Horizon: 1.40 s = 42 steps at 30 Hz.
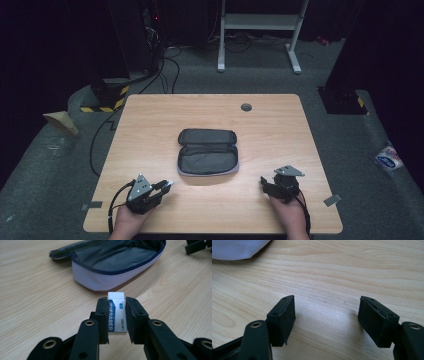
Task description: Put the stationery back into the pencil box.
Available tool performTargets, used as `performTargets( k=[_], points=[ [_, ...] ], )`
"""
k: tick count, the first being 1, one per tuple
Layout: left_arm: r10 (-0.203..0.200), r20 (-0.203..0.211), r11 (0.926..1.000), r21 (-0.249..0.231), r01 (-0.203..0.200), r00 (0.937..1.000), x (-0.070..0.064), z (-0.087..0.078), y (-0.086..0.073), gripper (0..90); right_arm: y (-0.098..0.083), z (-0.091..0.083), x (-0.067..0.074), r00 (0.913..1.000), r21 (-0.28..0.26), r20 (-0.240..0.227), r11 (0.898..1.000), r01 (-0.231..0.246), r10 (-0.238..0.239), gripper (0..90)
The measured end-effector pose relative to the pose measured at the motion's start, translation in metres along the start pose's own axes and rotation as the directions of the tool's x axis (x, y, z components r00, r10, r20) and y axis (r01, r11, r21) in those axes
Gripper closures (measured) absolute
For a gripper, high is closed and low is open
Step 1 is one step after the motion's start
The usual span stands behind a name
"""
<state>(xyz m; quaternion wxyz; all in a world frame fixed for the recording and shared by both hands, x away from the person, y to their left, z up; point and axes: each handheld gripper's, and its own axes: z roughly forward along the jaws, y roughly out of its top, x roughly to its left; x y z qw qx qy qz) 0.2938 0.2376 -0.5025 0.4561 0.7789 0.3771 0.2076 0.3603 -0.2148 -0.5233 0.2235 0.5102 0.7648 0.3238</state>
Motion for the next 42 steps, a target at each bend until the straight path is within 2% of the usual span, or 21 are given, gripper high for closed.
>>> performTargets(
  k=[4,6,11,15,21,24,29,33,42],
  points=[
    [0.004,0.014,1.0,0.001,-0.004,0.9999,-0.002,0.008,0.004,72.8,0.0,0.0,0.0,1.0,0.0,0.0,1.0,0.0,0.0,30.0],
    [0.023,0.022,0.9997,0.009,-0.023,0.9995,-0.003,0.013,0.007,72.9,0.0,0.0,0.0,1.0,0.0,0.001,1.0,0.001,-0.001,30.0],
    [0.029,0.017,0.9995,-0.013,-0.029,0.9994,-0.003,0.017,0.014,73.0,-0.001,0.0,0.001,1.0,-0.002,0.002,1.0,-0.002,0.002,30.2],
    [0.007,0.022,0.9991,-0.042,-0.006,0.9997,-0.001,0.019,0.021,73.1,-0.001,-0.001,0.001,1.0,-0.003,0.004,1.0,0.0,0.0,30.2],
    [0.002,0.023,0.997,-0.078,-0.001,0.9997,0.004,0.026,0.034,73.1,-0.001,-0.001,0.001,0.9998,-0.004,0.016,1.0,-0.009,0.009,31.1],
    [0.027,0.006,0.9967,-0.077,-0.027,0.9996,0.003,0.029,0.039,73.0,-0.001,0.0,0.001,0.9999,-0.006,0.014,1.0,-0.008,0.008,31.2],
    [0.001,0.009,0.9956,-0.093,0.0,1.0,0.002,0.029,0.042,73.0,-0.001,0.0,0.001,0.9999,-0.006,0.014,1.0,-0.007,0.007,31.2],
    [0.005,0.002,0.9946,-0.104,-0.005,1.0,0.003,0.028,0.048,73.0,-0.001,0.0,0.001,0.9999,-0.006,0.014,1.0,-0.007,0.007,31.2],
    [0.003,0.016,0.9921,-0.126,-0.001,0.9999,0.003,0.036,0.063,73.0,-0.001,0.0,0.001,0.9999,-0.006,0.015,1.0,-0.007,0.007,31.3]
  ],
)
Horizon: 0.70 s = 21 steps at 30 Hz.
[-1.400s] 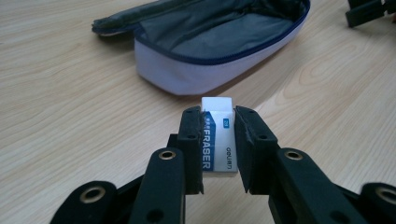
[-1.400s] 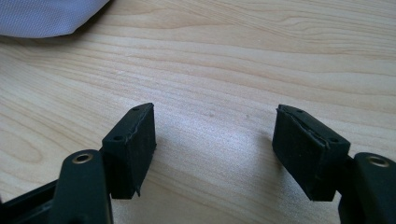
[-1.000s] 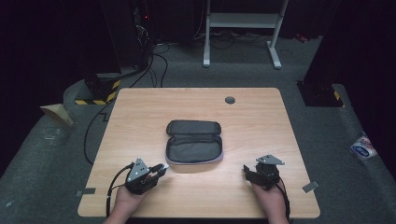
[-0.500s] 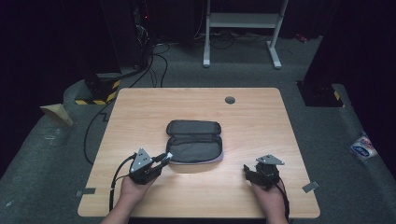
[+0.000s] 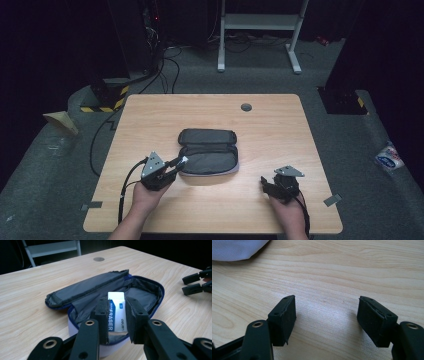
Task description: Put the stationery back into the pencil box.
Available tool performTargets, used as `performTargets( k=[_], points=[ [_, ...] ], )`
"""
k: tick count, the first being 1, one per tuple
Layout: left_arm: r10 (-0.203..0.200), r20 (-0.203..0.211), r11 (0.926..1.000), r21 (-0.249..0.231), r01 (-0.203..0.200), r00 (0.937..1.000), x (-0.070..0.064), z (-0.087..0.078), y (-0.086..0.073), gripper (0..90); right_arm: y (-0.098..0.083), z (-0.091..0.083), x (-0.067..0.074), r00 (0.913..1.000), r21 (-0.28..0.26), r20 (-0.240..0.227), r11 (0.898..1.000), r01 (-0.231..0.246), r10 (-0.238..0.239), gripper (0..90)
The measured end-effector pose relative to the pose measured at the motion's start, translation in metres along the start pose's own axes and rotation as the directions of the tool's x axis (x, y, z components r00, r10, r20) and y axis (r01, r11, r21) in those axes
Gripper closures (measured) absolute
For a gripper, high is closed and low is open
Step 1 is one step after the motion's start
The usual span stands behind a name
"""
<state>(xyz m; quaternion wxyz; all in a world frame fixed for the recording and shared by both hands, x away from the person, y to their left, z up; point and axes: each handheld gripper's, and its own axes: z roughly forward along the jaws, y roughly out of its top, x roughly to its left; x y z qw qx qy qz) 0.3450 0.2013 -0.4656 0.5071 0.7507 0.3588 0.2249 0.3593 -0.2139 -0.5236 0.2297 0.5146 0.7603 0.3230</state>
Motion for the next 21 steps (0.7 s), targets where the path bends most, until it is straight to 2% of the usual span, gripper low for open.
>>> performTargets(
  k=[4,18,21],
  points=[
    [-0.017,0.026,0.9998,0.012,0.016,0.9995,0.001,0.006,0.002,73.0,0.0,0.0,0.0,1.0,-0.001,-0.001,1.0,0.001,-0.001,31.3],
    [-0.016,0.028,0.9991,0.04,0.015,0.9995,0.002,0.012,0.004,72.9,0.0,0.0,0.0,1.0,0.001,0.001,1.0,0.0,0.0,31.3],
    [-0.035,0.046,0.9982,0.05,0.033,0.9983,0.004,0.017,0.003,72.9,0.0,0.0,0.0,1.0,0.002,0.001,1.0,0.0,0.0,31.3]
  ],
)
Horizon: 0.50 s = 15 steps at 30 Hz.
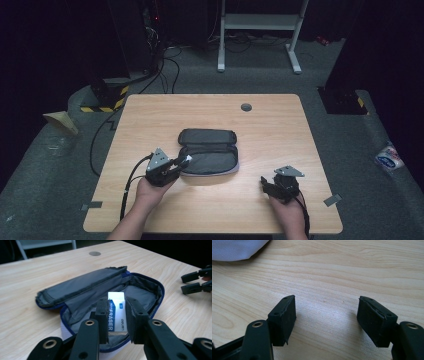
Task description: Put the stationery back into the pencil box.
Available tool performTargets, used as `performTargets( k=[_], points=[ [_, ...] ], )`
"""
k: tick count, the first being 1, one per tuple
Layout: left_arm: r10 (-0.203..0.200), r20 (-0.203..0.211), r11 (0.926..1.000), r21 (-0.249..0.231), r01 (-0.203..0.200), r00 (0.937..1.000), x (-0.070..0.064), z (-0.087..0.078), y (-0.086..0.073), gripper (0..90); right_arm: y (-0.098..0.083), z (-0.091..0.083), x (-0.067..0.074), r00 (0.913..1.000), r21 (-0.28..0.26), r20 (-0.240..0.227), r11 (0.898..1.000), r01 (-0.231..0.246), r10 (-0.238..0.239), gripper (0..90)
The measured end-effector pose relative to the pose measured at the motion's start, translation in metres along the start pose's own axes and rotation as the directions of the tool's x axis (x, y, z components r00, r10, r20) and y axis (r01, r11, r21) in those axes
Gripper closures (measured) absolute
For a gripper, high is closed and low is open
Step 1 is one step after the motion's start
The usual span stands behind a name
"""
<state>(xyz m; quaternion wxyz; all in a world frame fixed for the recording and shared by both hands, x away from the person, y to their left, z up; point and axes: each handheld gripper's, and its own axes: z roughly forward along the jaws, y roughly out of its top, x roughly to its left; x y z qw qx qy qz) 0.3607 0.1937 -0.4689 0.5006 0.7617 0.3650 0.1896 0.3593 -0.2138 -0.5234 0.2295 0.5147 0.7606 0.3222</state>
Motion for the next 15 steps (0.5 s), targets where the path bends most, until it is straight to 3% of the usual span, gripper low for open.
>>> performTargets(
  k=[6,15],
  points=[
    [0.02,-0.012,0.9994,0.03,-0.02,0.9997,0.001,0.008,0.005,73.0,0.0,0.0,0.0,1.0,-0.001,0.001,1.0,-0.004,0.004,31.4],
    [0.017,-0.044,0.9958,0.091,-0.013,0.9989,0.004,0.022,0.01,72.9,0.0,0.0,0.0,1.0,-0.001,0.001,1.0,-0.005,0.005,31.4]
  ],
)
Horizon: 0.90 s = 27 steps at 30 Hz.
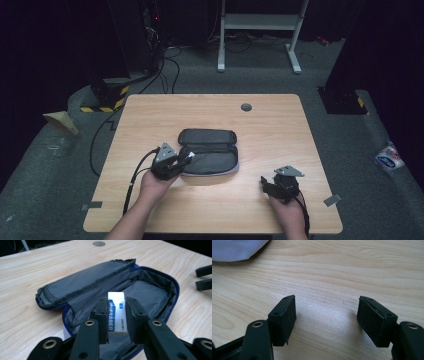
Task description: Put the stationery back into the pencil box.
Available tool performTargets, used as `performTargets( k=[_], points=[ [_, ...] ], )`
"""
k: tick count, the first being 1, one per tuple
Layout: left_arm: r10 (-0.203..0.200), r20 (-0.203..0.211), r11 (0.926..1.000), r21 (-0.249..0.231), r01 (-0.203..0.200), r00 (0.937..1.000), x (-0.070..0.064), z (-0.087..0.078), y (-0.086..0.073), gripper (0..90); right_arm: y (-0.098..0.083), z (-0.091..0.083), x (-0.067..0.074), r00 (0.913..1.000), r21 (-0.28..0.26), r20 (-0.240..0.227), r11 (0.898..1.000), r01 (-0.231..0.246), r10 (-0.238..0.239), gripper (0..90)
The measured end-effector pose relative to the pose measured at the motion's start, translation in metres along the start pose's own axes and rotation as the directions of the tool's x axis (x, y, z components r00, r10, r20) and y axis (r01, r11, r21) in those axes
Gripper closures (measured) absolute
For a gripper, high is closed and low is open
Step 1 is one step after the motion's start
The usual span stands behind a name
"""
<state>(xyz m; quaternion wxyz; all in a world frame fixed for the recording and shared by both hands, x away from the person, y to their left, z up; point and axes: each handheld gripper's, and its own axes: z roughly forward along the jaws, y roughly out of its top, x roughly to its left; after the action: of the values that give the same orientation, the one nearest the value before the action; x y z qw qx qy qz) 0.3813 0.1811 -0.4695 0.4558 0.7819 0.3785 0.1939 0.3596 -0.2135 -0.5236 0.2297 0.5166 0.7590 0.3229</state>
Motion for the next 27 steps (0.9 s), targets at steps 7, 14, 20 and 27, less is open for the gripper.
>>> performTargets(
  k=[7,14,20,27],
  points=[
    [-0.006,-0.009,0.9976,0.069,0.006,0.9999,0.001,0.016,-0.004,72.9,0.0,0.0,0.0,1.0,0.001,-0.002,1.0,0.0,0.0,31.4],
    [0.003,-0.032,0.9948,0.102,0.001,0.9995,0.004,0.019,-0.01,72.8,0.0,0.0,0.0,1.0,0.0,-0.002,1.0,0.0,0.0,31.4],
    [0.016,-0.034,0.9932,0.116,-0.012,0.9993,0.004,0.021,-0.008,72.8,0.0,0.0,0.0,1.0,0.0,-0.002,1.0,0.0,0.0,31.4],
    [0.013,-0.037,0.9921,0.125,-0.008,0.9992,0.007,0.017,-0.014,72.5,0.0,0.0,0.0,1.0,0.0,-0.002,1.0,0.0,0.0,31.4]
  ],
)
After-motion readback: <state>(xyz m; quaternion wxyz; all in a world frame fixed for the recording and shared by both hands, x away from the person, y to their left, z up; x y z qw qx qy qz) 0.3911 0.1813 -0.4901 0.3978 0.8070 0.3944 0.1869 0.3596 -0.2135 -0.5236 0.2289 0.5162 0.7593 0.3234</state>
